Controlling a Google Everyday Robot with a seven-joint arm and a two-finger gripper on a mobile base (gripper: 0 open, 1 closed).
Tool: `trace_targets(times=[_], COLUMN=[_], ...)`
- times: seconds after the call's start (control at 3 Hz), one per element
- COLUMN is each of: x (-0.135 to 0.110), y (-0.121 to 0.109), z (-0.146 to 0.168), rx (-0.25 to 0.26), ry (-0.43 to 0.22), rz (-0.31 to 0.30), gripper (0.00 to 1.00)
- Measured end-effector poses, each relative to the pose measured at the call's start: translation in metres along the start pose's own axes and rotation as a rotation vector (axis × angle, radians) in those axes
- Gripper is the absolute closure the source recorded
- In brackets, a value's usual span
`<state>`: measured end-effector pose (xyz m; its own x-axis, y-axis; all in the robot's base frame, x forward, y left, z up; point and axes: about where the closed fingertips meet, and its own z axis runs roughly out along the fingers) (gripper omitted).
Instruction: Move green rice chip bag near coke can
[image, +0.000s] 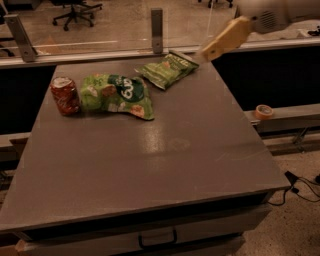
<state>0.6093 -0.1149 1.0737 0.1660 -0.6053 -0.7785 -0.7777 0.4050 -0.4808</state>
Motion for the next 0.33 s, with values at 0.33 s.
trace_targets(times=[0.33], x=[0.0014], y=[-0.0259], z=[-0.0577], rx=[0.105], ry=[0.006], rz=[-0.094], gripper=[0.0])
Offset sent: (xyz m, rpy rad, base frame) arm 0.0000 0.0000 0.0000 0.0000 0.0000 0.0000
